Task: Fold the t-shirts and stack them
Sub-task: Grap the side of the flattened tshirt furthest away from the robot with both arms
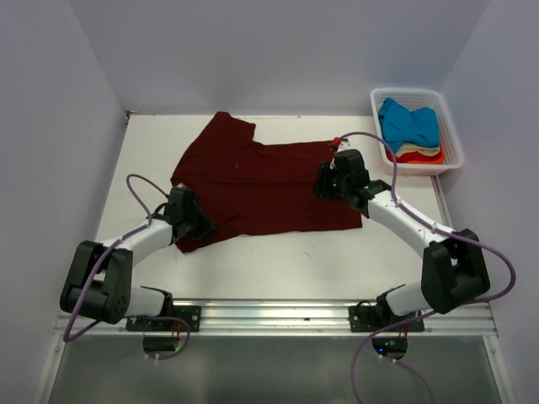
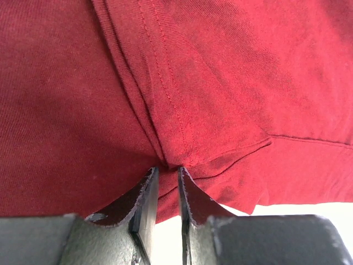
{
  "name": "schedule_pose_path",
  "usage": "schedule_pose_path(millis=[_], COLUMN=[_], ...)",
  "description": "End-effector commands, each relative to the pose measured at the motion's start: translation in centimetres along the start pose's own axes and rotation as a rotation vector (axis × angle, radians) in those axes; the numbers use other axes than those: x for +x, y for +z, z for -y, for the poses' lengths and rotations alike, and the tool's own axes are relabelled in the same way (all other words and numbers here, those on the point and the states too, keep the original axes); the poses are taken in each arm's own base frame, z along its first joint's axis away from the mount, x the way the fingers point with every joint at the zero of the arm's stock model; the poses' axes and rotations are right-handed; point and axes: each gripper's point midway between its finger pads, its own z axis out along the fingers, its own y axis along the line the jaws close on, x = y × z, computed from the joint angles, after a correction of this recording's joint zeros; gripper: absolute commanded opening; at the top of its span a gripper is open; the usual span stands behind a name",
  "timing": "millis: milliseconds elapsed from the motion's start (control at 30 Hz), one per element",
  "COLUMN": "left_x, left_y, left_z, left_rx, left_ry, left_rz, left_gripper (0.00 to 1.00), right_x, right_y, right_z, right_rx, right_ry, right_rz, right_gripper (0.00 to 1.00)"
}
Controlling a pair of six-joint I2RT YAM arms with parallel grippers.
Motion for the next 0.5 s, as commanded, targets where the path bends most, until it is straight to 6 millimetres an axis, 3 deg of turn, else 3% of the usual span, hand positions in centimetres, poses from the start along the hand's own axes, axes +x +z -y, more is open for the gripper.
schedule_pose_path(millis=[0,267,467], left_x=[-1.4,-2.6,-3.0], left_y=[0.1,-1.4,-1.6], left_z=[1.7,3.4,3.5], left_rx=[0.048,0.098,0.091], left_ry=[-0.004,0.006,0.015], left_rz=[0.042,0.077,0.092], left_gripper=[0.24,0.23,0.24], right_x=[-1.1,-1.3,-1.1], right_y=[-0.8,-0.7,-0.6], right_z=[0.2,0.1,0.1], right_rx=[0.018,0.015,0.012], right_ry=[-0.019,-0.019,-0.017], right_rz=[0.043,0.046,0.04], right_gripper=[0.43,0.43,0.43])
